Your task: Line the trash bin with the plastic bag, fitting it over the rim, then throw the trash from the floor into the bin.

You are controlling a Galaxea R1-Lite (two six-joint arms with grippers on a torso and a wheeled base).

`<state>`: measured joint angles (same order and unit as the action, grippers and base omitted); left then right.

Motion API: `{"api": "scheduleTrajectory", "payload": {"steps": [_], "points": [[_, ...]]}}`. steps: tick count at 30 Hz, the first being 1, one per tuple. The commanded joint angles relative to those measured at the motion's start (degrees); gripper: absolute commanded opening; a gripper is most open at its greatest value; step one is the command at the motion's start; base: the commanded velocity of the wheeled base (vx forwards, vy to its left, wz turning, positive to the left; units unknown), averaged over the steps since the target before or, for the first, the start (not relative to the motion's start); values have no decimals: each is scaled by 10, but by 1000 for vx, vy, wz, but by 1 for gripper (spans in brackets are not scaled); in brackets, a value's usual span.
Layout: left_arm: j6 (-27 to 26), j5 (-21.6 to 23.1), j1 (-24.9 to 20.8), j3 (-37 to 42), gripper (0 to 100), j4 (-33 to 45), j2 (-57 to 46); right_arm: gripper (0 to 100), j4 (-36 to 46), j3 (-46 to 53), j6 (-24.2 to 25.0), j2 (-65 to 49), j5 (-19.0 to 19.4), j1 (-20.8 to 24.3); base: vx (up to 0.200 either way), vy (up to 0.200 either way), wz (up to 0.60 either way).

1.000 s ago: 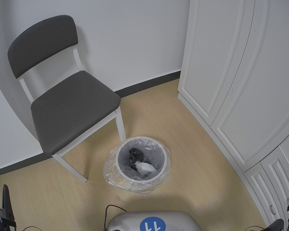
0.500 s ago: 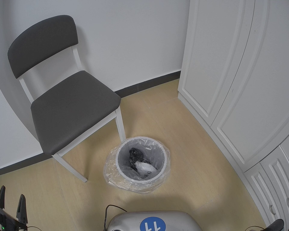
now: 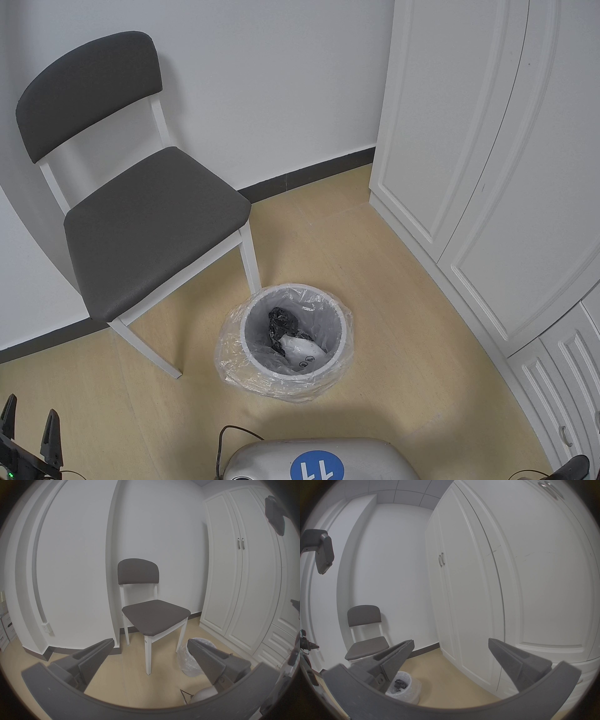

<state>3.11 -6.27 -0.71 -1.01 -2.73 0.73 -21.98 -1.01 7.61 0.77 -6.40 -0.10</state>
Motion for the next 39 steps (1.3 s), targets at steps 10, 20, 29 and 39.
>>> {"api": "scheduleTrajectory", "payload": {"steps": [10, 20, 29, 39], "points": [[-19, 57, 0, 9, 100, 33, -7, 100, 25, 10, -4, -8, -16, 0, 0, 0, 0], [-29, 60, 0, 9, 100, 30, -7, 100, 104, 10, -4, -8, -26, 0, 0, 0, 0], [-34, 61, 0, 9, 100, 31, -5, 100, 178, 9, -4, -8, -48, 0, 0, 0, 0], [-34, 61, 0, 10, 100, 29, -7, 100, 179, 9, -86, -8, -5, 0, 0, 0, 0]]}}
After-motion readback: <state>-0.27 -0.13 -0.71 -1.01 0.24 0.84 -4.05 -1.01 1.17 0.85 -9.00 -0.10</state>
